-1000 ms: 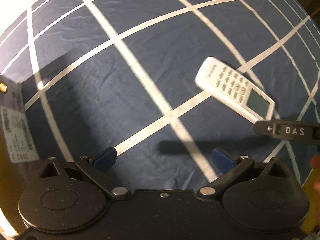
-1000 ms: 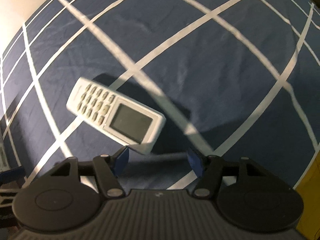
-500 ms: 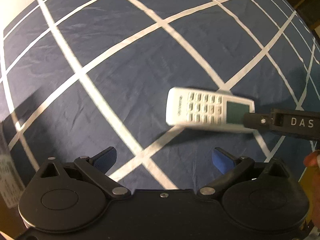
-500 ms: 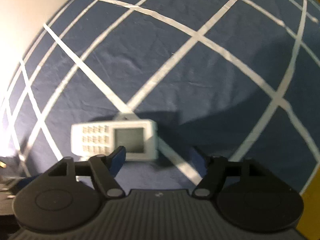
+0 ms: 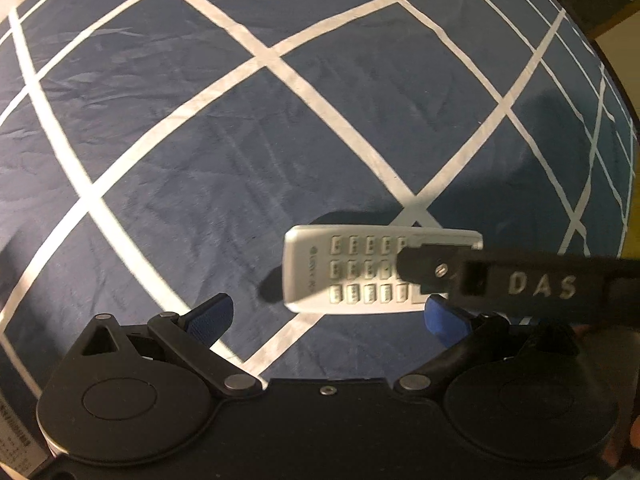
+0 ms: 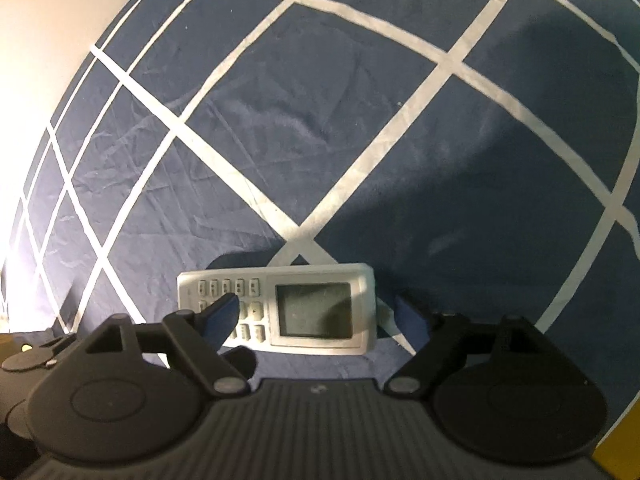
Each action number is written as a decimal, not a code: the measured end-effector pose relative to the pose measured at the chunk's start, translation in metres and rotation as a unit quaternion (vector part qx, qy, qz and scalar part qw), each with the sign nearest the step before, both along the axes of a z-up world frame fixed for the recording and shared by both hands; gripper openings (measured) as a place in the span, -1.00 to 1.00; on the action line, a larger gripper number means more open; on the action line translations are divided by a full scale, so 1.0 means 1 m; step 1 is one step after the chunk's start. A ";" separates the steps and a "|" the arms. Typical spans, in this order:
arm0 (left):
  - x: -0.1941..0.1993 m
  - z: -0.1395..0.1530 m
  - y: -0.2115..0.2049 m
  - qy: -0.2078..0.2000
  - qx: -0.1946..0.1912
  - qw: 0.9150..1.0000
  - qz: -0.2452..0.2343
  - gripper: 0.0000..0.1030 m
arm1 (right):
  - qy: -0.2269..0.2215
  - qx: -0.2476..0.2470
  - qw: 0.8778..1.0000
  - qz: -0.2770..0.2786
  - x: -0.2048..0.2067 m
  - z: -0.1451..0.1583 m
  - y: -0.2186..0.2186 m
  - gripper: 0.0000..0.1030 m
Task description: Organize objects
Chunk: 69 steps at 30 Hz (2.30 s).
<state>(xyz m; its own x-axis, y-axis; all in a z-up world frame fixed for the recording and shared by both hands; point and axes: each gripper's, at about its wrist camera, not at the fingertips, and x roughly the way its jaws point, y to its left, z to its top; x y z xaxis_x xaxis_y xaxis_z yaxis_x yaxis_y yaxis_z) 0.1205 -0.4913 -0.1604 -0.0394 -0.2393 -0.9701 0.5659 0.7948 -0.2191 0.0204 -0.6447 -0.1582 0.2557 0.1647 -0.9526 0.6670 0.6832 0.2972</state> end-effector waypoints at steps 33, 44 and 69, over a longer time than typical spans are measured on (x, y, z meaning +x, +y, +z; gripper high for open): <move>-0.003 0.003 -0.009 0.005 0.009 1.000 -0.007 0.56 | -0.005 -0.007 0.999 0.032 0.013 -0.003 0.005 0.38; -0.009 0.051 0.029 -0.031 0.000 0.999 0.032 0.54 | -0.042 -0.019 0.997 0.064 0.020 0.035 0.040 0.38; -0.033 0.139 0.226 -0.103 -0.015 0.971 0.215 0.54 | -0.119 -0.041 0.959 0.254 0.056 0.131 0.216 0.38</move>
<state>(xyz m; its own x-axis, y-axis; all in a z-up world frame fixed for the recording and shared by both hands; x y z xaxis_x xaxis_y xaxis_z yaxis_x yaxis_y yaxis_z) 0.0877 -0.2656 -0.0217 0.2641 -0.2186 -0.9394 0.2178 0.9623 -0.1626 0.0760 -0.4286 -0.0274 0.3738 0.2526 -0.8924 0.1613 0.9298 0.3308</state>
